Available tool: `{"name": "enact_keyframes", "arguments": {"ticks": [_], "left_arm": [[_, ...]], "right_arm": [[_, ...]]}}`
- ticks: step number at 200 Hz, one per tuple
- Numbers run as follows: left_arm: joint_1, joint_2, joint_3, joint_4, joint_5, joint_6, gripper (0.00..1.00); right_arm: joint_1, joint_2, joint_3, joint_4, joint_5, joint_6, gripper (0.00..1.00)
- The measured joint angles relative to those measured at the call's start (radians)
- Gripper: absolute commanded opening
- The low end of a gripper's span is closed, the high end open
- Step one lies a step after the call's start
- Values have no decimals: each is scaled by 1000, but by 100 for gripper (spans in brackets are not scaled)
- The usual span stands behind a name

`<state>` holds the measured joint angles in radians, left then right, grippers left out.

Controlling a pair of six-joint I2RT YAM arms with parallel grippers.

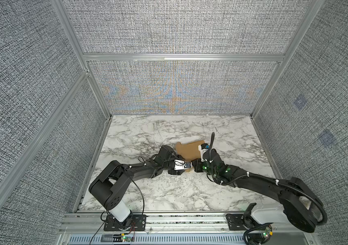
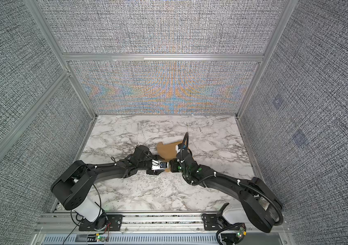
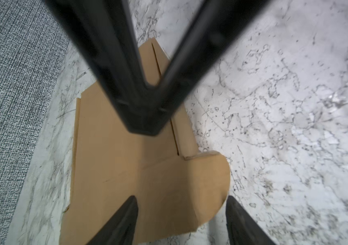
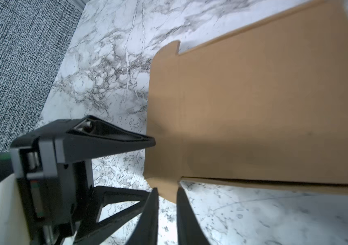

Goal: Assemble paper box
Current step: Rotate the paper box at the center of the table.

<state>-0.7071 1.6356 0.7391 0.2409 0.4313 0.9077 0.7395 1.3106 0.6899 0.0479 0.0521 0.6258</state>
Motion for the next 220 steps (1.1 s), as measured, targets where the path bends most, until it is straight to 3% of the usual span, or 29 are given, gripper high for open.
{"name": "enact_keyframes", "arguments": {"ticks": [30, 69, 112, 138, 220], "left_arm": [[0, -2, 3, 2, 40, -48, 69], [-2, 46, 19, 27, 26, -80, 69], [-7, 64, 8, 64, -62, -44, 62], [-10, 56, -20, 92, -125, 11, 55], [-10, 48, -16, 85, -249, 65, 49]], "right_arm": [[-143, -11, 47, -141, 16, -104, 53], [-276, 122, 82, -204, 17, -189, 58], [-302, 261, 150, -166, -44, -235, 58], [-309, 277, 141, -117, -79, -243, 58], [-323, 306, 135, -53, -121, -257, 57]]}}
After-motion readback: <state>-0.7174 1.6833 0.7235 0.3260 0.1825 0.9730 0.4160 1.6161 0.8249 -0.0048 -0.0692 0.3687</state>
